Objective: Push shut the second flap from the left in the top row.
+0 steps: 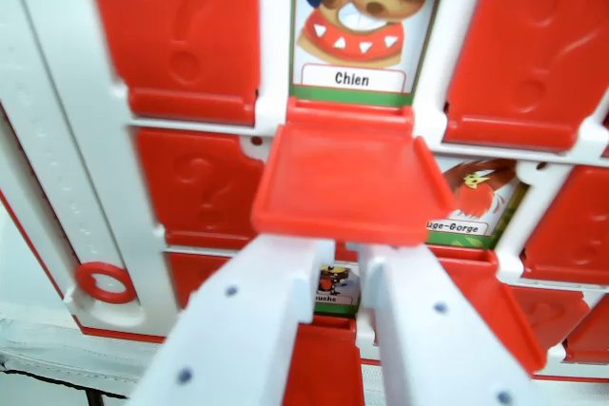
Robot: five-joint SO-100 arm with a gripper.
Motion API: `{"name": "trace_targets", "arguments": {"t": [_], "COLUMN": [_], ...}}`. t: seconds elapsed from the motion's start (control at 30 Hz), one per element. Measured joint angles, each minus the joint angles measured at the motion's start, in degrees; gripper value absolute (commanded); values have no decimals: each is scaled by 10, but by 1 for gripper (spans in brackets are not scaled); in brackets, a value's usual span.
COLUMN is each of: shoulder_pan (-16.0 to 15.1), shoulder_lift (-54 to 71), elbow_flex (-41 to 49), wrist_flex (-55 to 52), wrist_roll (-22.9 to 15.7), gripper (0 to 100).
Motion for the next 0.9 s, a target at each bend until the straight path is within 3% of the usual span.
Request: {"name": "trace_targets", "arguments": {"t": [0.9], "shoulder_pan": [0], "shoulder_lift": [-76], "elbow_flex": [-113], "wrist_flex": [0], "wrist_roll": [-7], "gripper": [0]}}
